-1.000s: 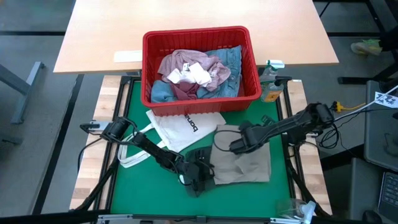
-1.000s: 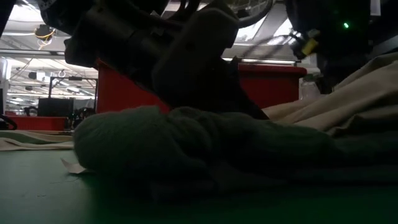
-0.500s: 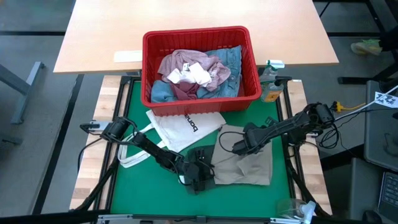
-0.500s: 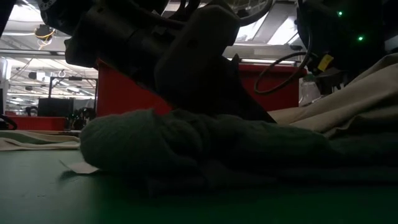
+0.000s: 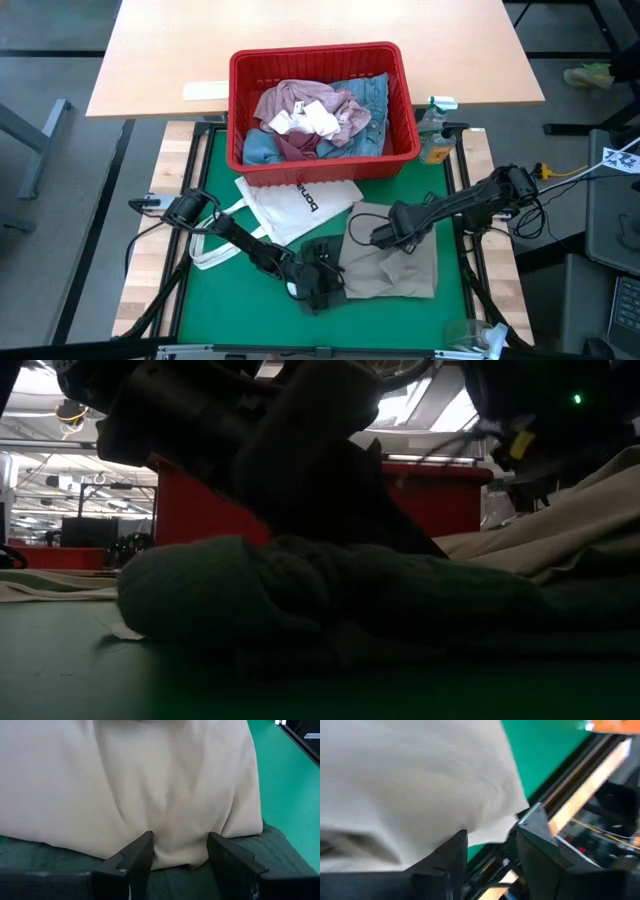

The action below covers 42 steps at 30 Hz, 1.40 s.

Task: Fold laundry
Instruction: Fold the grey shorts

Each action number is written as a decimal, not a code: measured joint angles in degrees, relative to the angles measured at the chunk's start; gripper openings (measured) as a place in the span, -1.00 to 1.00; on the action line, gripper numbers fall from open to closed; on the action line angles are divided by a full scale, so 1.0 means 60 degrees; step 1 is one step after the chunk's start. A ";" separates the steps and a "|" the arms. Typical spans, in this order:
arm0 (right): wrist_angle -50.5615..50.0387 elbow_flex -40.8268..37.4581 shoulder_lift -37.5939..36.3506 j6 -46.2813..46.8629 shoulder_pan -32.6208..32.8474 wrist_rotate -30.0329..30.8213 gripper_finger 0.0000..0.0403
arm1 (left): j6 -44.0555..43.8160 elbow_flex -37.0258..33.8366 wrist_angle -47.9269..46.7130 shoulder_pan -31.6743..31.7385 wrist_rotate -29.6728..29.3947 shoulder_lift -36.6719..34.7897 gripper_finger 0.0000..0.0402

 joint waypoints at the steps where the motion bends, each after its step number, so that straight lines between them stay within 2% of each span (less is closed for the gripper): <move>1: 0.0013 0.0238 0.0000 -0.0052 0.0003 -0.0100 -0.14 | 0.0000 0.0000 0.0001 0.0000 0.0000 0.0000 -0.09; 11: 0.0151 0.3358 0.0001 -0.0040 0.0204 -0.0296 -0.14 | 0.0000 -0.0007 0.0163 0.0000 0.0004 0.0000 -0.09; 15: 0.1119 0.3930 0.0000 0.0123 0.0674 -0.0214 -0.15 | -0.0001 -0.0007 0.0178 0.0000 0.0003 0.0000 -0.09; 21: 0.4143 0.3468 0.0143 -0.0243 0.1748 0.0566 -0.15 | 0.0000 -0.0007 0.0186 0.0004 0.0000 -0.0004 -0.09; 25: 0.5241 0.2933 0.0283 0.0087 0.2077 0.0913 -0.15 | 0.0019 -0.0007 0.0213 0.0004 0.0000 -0.0011 -0.09; 30: 0.5770 0.2253 0.0501 0.0376 0.2233 0.0962 -0.15 | 0.0033 -0.0007 0.0309 0.0004 0.0000 -0.0015 -0.09; 42: 0.5488 0.1402 0.0914 0.0077 0.2237 0.0068 -0.15 | 0.0035 -0.0007 0.0448 0.0011 0.0000 -0.0018 -0.09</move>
